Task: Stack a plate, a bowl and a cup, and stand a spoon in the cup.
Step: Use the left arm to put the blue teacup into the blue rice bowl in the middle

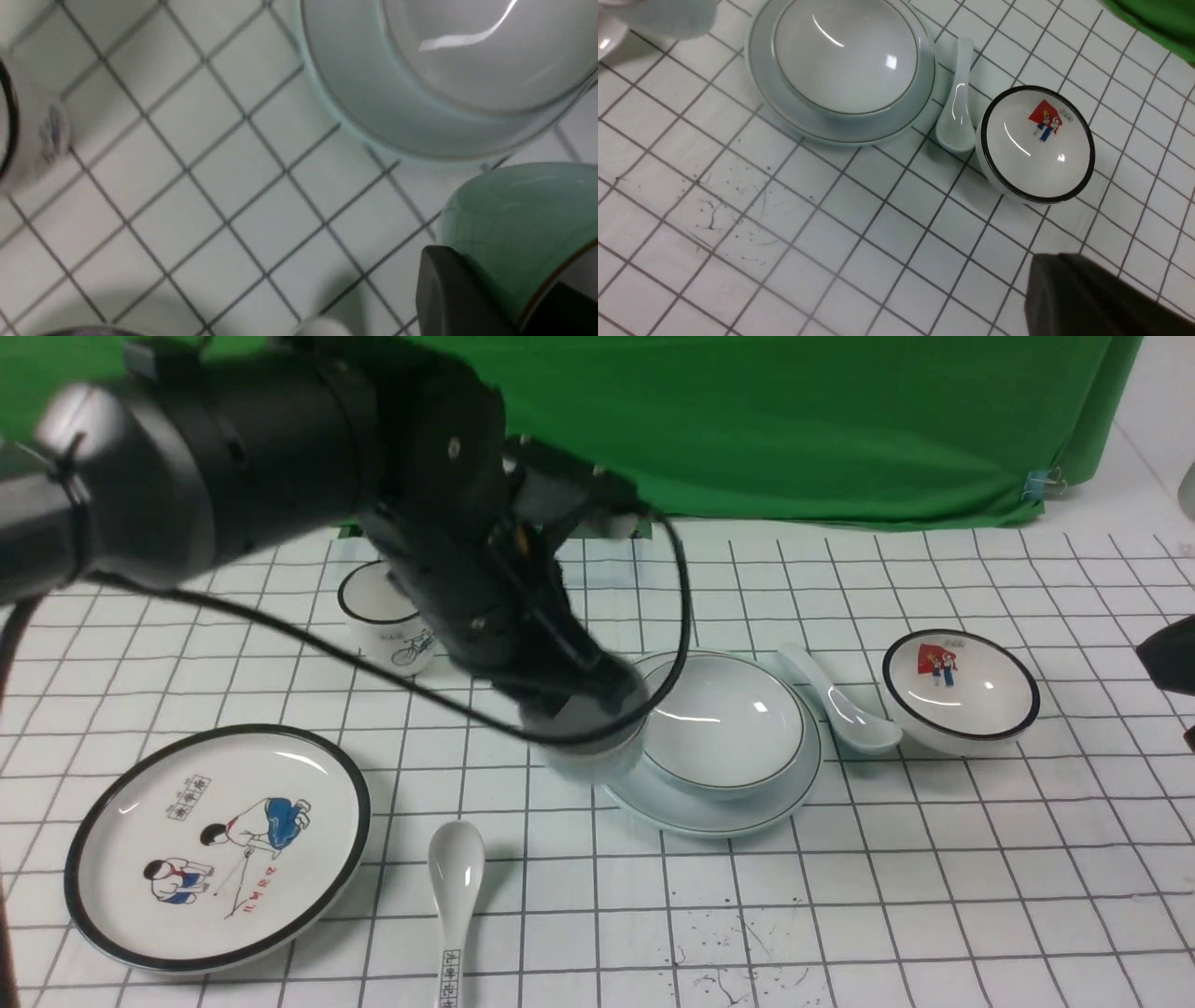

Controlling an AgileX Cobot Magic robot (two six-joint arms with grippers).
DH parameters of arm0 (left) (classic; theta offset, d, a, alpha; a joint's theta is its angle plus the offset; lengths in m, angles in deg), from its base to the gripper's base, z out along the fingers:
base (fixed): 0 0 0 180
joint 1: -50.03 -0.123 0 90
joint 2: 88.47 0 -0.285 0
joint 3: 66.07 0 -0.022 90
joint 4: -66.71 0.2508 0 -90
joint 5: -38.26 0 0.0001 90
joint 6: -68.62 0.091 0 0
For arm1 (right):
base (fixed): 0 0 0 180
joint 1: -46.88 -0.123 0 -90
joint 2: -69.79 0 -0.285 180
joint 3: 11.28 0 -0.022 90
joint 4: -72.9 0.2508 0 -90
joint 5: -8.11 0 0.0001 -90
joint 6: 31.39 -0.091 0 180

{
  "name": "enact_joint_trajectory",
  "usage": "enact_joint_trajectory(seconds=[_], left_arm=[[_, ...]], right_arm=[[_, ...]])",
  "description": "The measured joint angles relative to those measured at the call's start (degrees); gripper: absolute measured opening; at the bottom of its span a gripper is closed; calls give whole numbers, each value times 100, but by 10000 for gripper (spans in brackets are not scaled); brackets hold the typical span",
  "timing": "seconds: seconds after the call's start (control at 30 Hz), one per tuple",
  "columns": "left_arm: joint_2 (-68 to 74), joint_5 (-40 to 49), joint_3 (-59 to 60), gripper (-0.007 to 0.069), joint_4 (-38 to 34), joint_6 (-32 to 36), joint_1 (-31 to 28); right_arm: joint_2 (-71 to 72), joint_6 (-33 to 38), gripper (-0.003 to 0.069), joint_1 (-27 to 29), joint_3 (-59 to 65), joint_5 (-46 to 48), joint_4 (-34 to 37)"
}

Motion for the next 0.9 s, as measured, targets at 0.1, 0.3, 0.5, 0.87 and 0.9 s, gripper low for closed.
enact_joint_trajectory(seconds=[0.1, 0.3, 0.5, 0.87, 0.9], left_arm=[[289, 115, -816, 1, -271, 157, 0], [1553, 835, -2356, 1, -532, 265, 0], [2758, 1225, -3527, 1, -560, 265, 0], [3440, 1201, -3805, 3, -499, 201, 0], [3458, 1170, -3810, 5, -522, 191, 0]], right_arm=[[0, -5, 22, 0, 0, 0, 0], [0, -5, 22, 0, 0, 0, 0], [0, -5, 22, 0, 0, 6, -39], [0, -5, 22, 0, 17, -51, -174], [0, -5, 22, 0, 30, -52, -174]])
